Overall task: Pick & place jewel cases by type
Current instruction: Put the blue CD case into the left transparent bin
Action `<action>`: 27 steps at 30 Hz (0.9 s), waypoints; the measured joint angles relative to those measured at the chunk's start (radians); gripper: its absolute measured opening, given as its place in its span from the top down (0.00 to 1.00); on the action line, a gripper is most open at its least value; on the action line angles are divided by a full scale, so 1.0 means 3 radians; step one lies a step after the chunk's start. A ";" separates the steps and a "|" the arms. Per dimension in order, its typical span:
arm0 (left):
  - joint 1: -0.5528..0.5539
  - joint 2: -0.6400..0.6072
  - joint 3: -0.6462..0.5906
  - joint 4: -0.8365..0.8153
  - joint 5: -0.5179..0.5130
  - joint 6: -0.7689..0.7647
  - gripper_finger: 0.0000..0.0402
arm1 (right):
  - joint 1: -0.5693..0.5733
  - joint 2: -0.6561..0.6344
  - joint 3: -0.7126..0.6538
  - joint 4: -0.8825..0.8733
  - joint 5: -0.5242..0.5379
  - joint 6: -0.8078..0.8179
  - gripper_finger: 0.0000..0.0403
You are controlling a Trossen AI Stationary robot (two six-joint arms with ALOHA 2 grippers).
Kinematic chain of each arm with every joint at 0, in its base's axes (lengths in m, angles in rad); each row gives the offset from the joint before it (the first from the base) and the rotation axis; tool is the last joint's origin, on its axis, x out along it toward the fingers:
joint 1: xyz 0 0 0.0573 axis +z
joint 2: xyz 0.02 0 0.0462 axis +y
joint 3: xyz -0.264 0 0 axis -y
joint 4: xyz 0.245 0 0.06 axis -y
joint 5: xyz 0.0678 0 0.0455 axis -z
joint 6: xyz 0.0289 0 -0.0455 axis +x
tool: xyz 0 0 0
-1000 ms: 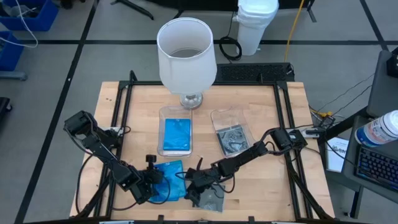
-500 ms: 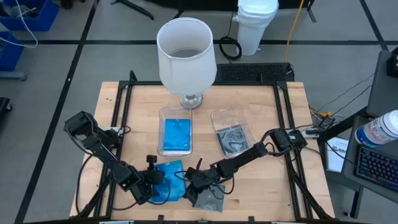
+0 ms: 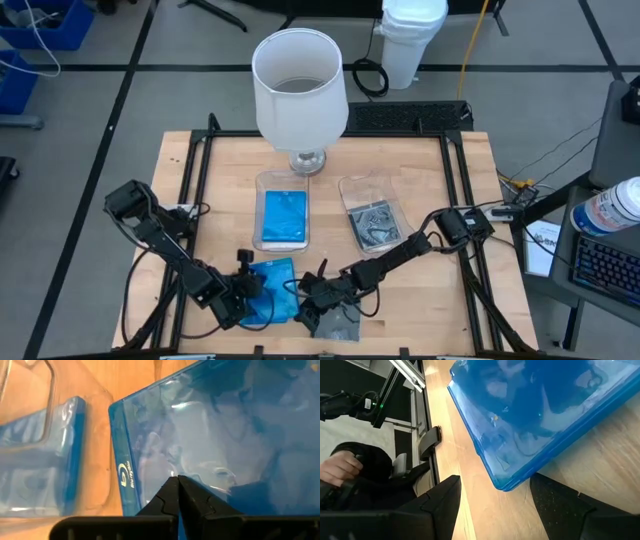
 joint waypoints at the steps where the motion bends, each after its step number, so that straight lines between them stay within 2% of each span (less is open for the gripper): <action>1: -0.0007 0.0000 0.0002 -0.0005 -0.0017 0.0053 0.96 | 0.0000 0.0000 0.0000 -0.0001 0.0001 -0.0001 0.44; 8: -0.0139 -0.0126 0.0262 -0.0149 0.0075 0.0426 0.97 | 0.0011 0.0003 0.0000 -0.0107 0.0092 -0.0022 0.44; 12: -0.0265 -0.0188 0.0476 -0.0394 0.0278 0.0225 0.99 | 0.0019 0.0003 0.0000 -0.0107 0.0094 -0.0008 0.44; 17: -0.0368 -0.0108 0.0462 -0.0374 0.0620 -0.0045 0.99 | 0.0020 0.0003 -0.0001 -0.0099 0.0102 -0.0030 0.44; 27: -0.0409 0.0149 0.0455 -0.0218 0.0742 -0.0174 0.99 | 0.0020 0.0003 -0.0001 -0.0084 0.0165 -0.0040 0.44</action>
